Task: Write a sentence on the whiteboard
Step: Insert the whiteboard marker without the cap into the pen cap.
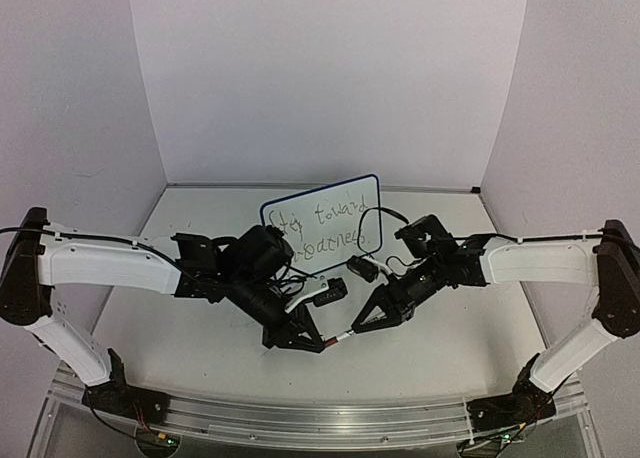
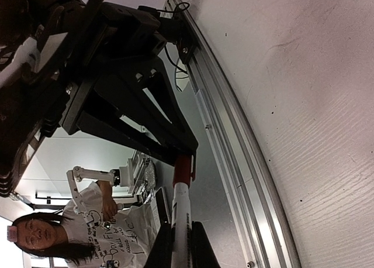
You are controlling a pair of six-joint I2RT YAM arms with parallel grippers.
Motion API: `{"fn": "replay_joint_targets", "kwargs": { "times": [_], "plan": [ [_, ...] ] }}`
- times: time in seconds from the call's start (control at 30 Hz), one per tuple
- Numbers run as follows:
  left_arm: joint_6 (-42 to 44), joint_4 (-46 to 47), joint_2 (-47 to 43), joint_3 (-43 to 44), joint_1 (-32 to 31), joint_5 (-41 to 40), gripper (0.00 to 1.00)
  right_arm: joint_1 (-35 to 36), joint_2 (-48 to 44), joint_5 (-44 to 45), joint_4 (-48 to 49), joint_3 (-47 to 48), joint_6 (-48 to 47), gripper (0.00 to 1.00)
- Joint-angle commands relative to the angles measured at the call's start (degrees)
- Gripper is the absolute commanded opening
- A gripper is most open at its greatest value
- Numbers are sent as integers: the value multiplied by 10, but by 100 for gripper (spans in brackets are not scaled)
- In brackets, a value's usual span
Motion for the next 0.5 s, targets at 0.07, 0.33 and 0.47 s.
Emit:
{"fn": "replay_joint_targets", "kwargs": {
  "times": [0.07,0.33,0.47],
  "plan": [
    [-9,43,1,44,-2,-7,0,13,13,19,0,19,-9,0],
    [-55,98,5,42,-1,-23,0,23,23,24,16,19,-5,0],
    [-62,113,13,47,-1,-24,0,30,29,22,21,22,-4,0]
  ]
}}
